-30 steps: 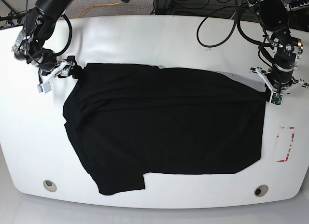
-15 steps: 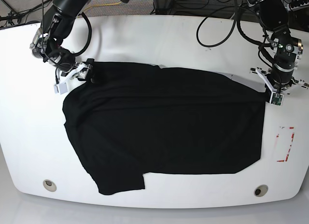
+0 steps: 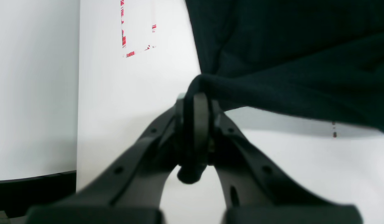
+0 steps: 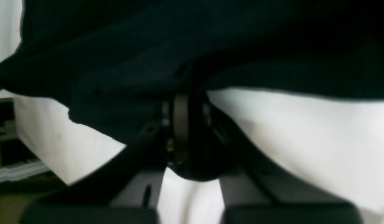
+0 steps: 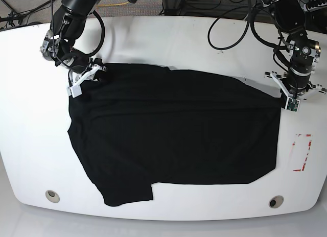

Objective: Fold the T-shirt properly
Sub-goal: 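Lay the shirt down and drag both grippers back to spread it, then pull the held shirt edge further back with both grippers, then release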

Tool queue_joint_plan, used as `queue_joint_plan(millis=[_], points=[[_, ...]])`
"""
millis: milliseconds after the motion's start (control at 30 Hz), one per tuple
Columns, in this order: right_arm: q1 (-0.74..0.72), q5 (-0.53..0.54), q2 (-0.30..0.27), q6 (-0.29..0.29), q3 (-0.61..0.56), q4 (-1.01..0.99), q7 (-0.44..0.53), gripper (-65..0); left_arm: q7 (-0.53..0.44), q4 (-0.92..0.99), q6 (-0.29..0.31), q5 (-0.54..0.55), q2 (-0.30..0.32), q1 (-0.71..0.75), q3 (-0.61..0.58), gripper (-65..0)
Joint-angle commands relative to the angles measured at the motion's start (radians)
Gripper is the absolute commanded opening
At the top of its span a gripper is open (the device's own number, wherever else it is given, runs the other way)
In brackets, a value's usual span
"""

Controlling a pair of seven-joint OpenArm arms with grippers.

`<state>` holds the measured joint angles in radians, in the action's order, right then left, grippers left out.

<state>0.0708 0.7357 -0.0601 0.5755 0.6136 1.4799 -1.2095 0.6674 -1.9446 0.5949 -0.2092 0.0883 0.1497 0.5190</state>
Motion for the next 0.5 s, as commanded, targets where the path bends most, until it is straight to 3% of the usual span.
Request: queue_joint_plan(millis=[0,67,300,467], points=[[0.022,0.018,-0.02,-0.001,0.001,0.081,0.006,-65.0,-0.016,-0.017,-0.01,0.004,0.006,-0.009,0.005,-65.0],[0.056,0.018,-0.019,-0.001,0.001,0.149,0.003,-62.5,-0.016,-0.017,-0.01,0.004,0.006,-0.009,0.005,-65.0],[0.188,0.02,-0.019,0.008,0.001,0.322,0.001,-65.0,-0.016,-0.025,0.0,0.006,0.006,0.029,0.005,-65.0],[0.275,0.052,-0.019,0.01,-0.001,0.388,0.001,-65.0,-0.016,-0.025,0.103,0.006,0.003,0.069,0.043,-65.0]])
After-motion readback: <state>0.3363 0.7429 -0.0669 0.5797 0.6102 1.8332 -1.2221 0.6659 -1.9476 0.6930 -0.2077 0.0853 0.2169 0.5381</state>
